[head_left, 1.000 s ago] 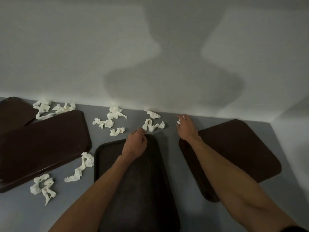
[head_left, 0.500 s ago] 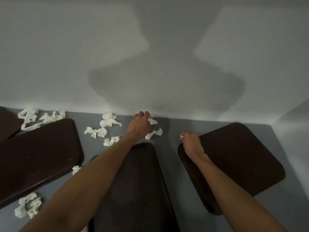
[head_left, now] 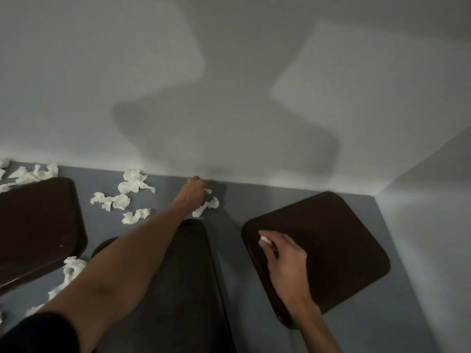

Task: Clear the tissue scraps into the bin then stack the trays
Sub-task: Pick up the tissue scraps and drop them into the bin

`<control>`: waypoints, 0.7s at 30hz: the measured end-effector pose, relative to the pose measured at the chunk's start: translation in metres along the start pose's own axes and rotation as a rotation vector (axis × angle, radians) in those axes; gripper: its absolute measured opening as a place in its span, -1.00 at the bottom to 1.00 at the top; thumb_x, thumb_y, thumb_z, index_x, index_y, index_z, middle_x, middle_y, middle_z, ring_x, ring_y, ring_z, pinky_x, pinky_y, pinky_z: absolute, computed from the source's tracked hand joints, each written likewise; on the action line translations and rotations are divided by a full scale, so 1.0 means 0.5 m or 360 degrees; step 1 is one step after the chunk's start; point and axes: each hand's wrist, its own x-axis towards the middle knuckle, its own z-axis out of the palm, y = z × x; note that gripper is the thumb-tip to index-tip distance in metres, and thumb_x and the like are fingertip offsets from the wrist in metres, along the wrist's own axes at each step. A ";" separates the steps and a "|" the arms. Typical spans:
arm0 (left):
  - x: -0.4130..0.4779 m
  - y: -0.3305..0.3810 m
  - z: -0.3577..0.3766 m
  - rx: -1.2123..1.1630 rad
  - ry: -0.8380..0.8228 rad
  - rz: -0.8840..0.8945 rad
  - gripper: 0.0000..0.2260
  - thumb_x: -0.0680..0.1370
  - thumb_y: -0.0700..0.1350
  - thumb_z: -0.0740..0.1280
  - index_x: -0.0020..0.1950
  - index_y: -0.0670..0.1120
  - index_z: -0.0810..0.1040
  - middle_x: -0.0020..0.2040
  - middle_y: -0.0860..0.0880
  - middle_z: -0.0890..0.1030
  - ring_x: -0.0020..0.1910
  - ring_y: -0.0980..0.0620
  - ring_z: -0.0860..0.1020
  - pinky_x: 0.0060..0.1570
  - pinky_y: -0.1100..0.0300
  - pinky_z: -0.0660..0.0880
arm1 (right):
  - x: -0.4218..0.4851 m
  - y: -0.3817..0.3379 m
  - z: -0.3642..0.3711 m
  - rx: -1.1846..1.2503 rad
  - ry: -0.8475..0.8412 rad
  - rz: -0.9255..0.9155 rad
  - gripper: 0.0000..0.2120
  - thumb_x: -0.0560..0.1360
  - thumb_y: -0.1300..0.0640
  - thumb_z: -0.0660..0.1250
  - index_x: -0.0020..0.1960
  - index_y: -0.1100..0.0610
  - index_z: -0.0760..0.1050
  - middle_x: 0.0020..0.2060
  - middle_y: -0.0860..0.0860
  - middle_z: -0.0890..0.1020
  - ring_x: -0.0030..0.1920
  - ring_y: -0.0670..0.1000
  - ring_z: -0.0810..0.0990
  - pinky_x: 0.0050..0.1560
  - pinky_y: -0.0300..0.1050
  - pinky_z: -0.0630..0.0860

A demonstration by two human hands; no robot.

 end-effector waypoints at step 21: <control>-0.486 0.283 -0.104 -0.0813 0.0246 0.0158 -0.87 0.61 -0.13 0.43 0.14 0.04 0.66 -0.03 0.16 0.64 -0.04 0.29 0.60 -0.11 0.45 0.46 | -0.241 -0.024 -0.085 0.0165 0.0208 0.0051 -0.79 0.63 0.09 0.43 0.25 -0.04 0.65 0.03 -0.14 0.68 0.02 -0.18 0.63 0.00 -0.44 0.52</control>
